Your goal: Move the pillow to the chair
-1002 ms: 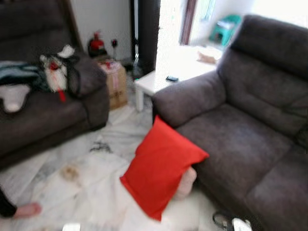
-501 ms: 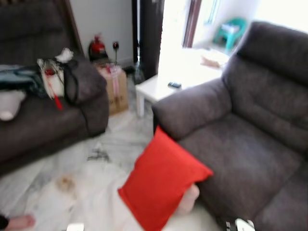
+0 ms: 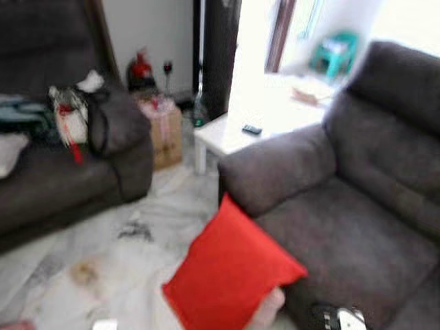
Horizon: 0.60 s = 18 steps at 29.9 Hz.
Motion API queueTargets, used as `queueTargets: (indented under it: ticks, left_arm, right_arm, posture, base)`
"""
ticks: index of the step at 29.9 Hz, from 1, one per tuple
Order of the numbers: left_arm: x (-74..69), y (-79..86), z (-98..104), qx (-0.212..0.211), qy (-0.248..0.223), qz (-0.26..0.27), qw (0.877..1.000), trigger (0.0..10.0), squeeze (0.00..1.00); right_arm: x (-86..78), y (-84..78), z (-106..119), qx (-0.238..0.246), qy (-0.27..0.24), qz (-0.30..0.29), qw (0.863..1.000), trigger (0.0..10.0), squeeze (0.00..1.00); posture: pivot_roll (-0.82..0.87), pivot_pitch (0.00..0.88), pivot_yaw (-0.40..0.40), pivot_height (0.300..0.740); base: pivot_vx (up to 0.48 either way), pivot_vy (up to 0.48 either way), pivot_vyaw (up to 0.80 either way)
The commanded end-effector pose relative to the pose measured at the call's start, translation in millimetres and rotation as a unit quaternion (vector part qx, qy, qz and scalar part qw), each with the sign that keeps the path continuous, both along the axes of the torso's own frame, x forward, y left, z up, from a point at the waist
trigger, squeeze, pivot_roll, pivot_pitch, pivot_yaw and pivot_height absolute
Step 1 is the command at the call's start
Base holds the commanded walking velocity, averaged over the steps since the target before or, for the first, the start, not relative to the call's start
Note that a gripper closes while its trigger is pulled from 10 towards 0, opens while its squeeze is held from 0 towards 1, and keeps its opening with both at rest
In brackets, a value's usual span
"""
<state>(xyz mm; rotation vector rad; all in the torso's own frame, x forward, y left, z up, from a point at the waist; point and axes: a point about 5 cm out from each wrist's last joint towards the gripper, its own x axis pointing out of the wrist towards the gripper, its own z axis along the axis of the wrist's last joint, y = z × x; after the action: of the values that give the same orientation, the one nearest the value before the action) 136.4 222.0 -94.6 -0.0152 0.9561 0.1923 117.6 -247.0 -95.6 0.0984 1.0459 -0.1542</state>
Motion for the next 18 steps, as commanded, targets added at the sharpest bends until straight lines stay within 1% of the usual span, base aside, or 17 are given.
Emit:
queueTargets:
  ticks: [1,4,7,18]
  left_arm:
    - [-7.1,10.2,-0.6,0.01,0.014,0.006,1.0,10.0,0.0]
    - [-7.1,12.3,-0.2,0.013,0.019,-0.004,1.0,10.0,0.0]
    - [-6.5,13.9,0.4,0.017,0.019,-0.014,1.0,10.0,0.0]
    - [-6.9,14.5,0.6,0.018,0.018,-0.018,1.0,10.0,0.0]
  right_arm:
    - [7.8,8.1,0.3,0.004,-0.008,0.01,1.0,10.0,0.0]
    - [8.2,9.8,0.0,0.001,-0.01,0.01,1.0,10.0,0.0]
    - [8.4,11.1,-0.2,0.003,-0.016,-0.004,1.0,10.0,0.0]
    - [6.8,12.3,-1.2,0.006,-0.009,0.001,1.0,10.0,0.0]
  posture:
    - [0.04,0.0,-0.063,0.74]
    - [0.03,0.0,-0.051,0.74]
    - [0.02,0.0,-0.036,0.74]
    - [0.03,0.0,-0.045,0.74]
  base:
    - [0.307,0.0,-0.77]
    - [0.307,0.0,0.0]
    - [0.274,0.0,0.0]
    - [0.0,0.0,0.0]
